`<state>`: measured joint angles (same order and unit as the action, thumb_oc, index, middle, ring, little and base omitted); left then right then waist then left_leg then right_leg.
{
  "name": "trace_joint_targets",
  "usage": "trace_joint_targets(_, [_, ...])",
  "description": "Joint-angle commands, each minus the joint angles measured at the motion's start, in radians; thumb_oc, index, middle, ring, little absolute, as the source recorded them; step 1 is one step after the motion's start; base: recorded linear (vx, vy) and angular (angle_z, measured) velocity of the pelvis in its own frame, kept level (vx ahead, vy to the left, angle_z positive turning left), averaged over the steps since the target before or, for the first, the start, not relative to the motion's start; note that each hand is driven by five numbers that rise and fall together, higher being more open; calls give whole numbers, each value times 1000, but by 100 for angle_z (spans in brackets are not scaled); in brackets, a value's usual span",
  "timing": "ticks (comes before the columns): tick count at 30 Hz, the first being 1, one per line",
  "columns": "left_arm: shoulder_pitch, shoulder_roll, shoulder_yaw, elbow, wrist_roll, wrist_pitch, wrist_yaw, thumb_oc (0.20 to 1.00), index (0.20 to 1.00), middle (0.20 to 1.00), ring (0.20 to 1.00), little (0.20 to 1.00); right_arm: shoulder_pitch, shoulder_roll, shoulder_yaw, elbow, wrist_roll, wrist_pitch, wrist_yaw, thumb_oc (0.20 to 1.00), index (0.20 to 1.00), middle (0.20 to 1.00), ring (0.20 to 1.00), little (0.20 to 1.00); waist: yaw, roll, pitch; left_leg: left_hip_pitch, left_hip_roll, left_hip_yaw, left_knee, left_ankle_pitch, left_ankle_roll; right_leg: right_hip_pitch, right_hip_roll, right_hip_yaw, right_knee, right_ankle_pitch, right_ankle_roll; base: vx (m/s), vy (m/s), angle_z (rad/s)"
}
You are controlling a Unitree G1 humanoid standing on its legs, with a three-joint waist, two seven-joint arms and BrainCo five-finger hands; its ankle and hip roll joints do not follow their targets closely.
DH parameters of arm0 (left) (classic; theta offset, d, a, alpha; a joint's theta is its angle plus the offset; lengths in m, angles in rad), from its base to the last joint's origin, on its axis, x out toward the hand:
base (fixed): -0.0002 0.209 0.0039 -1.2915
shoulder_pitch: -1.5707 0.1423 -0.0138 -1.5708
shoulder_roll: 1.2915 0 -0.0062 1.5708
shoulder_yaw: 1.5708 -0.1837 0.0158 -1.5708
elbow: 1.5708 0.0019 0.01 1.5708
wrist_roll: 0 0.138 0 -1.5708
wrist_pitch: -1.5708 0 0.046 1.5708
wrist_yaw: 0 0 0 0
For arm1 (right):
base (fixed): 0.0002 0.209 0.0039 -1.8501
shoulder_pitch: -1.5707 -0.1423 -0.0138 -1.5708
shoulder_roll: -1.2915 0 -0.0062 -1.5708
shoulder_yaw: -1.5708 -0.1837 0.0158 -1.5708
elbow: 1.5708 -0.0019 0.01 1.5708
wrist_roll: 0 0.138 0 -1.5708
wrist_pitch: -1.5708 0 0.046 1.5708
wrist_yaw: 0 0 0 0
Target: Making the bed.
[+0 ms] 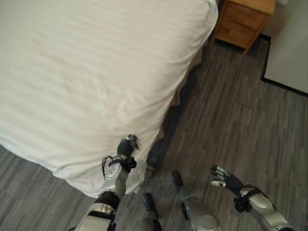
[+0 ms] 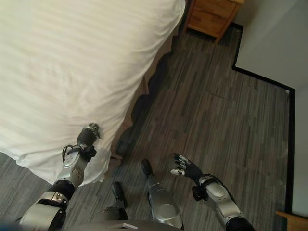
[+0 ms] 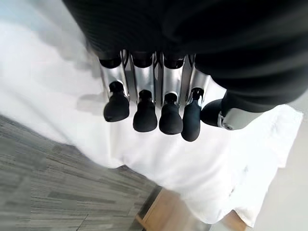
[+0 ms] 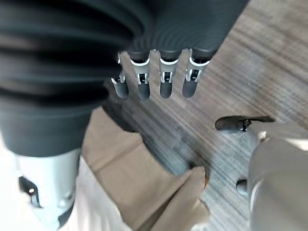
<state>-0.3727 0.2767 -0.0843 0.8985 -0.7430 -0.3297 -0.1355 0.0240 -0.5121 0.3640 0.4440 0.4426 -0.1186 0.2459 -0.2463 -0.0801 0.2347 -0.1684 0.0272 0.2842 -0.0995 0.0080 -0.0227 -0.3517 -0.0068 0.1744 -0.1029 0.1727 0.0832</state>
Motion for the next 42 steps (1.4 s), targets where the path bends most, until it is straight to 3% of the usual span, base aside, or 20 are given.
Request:
trace_joint_targets(1, [-25,98,126,209,-77,35,94,200,200,200,200,200,-47,4,9,-3,45,-60,-27,1000,1000,1000,1000,1000,6,-11,27,-12,38,-77,12,46,-62,35,5,-10,29,2,46,-4,-9,-28])
trace_joint_targets(7, [111,42,148,344,70,93,96,200,200,200,200,200,-24,21,20,-28,52,-49,-12,1000,1000,1000,1000,1000,23,-21,37,20,39,-73,12,36,-62,55,7,-3,34,-8,37,31,-8,-19])
trace_joint_targets(14, [287,2,255,383,17,109,86,200,200,200,200,200,36,33,0,-60,66,-46,-3,1000,1000,1000,1000,1000,73,-2,54,44,31,-101,12,31,-59,89,-6,-30,40,-29,29,29,-20,13])
trace_joint_targets(17, [315,3,226,388,81,123,70,200,200,200,200,200,44,28,-7,-52,51,-44,-4,1000,1000,1000,1000,1000,86,5,66,52,28,-110,12,33,-58,100,-12,-40,41,-30,29,-2,-9,25])
trace_joint_targets(18, [317,0,182,369,130,131,48,200,200,200,200,200,40,24,-8,-47,41,-41,-4,1000,1000,1000,1000,1000,87,9,69,57,27,-111,12,32,-56,103,-13,-41,43,-28,31,-17,24,19])
trace_joint_targets(19, [320,-6,70,283,203,127,-3,200,200,200,200,200,30,15,-11,-38,21,-33,2,1000,1000,1000,1000,1000,87,17,71,64,25,-108,12,31,-54,110,-15,-39,42,-25,33,-16,24,17])
trace_joint_targets(21, [320,-6,70,283,203,127,-3,200,200,200,200,200,31,15,-11,-38,21,-33,2,1000,1000,1000,1000,1000,87,17,70,63,25,-108,12,31,-54,109,-15,-39,42,-25,33,-15,33,9])
trace_joint_targets(22, [305,16,-203,-52,182,137,-157,200,200,200,200,200,6,-1,5,-18,-19,-26,20,1000,1000,1000,1000,1000,75,32,58,83,22,-107,12,20,-49,127,-19,-35,39,-24,37,-23,62,3])
trace_joint_targets(23, [292,32,-277,-140,167,143,-188,200,200,200,200,200,-3,-1,14,-7,-25,-25,23,1000,1000,1000,1000,1000,70,36,54,87,21,-107,12,19,-47,130,-19,-33,38,-23,38,-26,60,8])
trace_joint_targets(24, [292,33,-277,-140,166,144,-188,200,200,200,200,200,-3,-1,14,-7,-25,-25,23,1000,1000,1000,1000,1000,70,35,51,83,20,-107,12,21,-47,127,-19,-33,38,-22,38,-12,28,4])
trace_joint_targets(25, [272,56,-361,-243,143,156,-225,200,200,200,200,200,-10,-5,22,-2,-26,-24,26,1000,1000,1000,1000,1000,63,38,47,86,19,-108,12,19,-46,130,-21,-32,37,-21,39,-12,48,1])
trace_joint_targets(26, [183,118,-525,-457,100,167,-288,200,200,200,200,200,-21,-18,42,-8,-28,-26,30,1000,1000,1000,1000,1000,48,45,40,99,16,-109,12,10,-42,143,-23,-30,35,-22,44,-19,65,-8])
trace_joint_targets(28, [91,170,-635,-671,-7,203,-371,200,200,200,200,200,-17,-31,49,-27,-20,-30,40,1000,1000,1000,1000,1000,34,51,26,104,11,-108,12,5,-39,147,-26,-28,36,-25,50,-7,54,-5])
trace_joint_targets(31, [34,174,-690,-790,-119,231,-413,200,200,200,200,200,-15,-30,62,-24,-24,-30,48,1000,1000,1000,1000,1000,25,54,1,113,6,-107,12,0,-37,155,-33,-23,36,-29,53,11,23,-6])
trace_joint_targets(36, [29,124,-672,-801,-181,205,-404,200,200,200,200,200,-16,-16,78,0,-34,-35,44,1000,1000,1000,1000,1000,24,57,-25,137,1,-112,12,-5,-37,182,-39,-25,35,-38,52,6,1,-2])
trace_joint_targets(38, [80,111,-606,-776,-249,220,-420,200,200,200,200,200,-6,-6,70,-3,-22,-39,44,1000,1000,1000,1000,1000,33,56,-36,143,0,-116,12,-5,-37,192,-42,-29,35,-41,52,11,-5,6])
trace_joint_targets(42, [185,143,-476,-753,-261,190,-412,200,200,200,200,200,26,-2,50,-5,-19,-43,54,1000,1000,1000,1000,1000,52,55,-47,153,-4,-126,12,-5,-36,210,-46,-38,33,-46,49,9,-8,8])
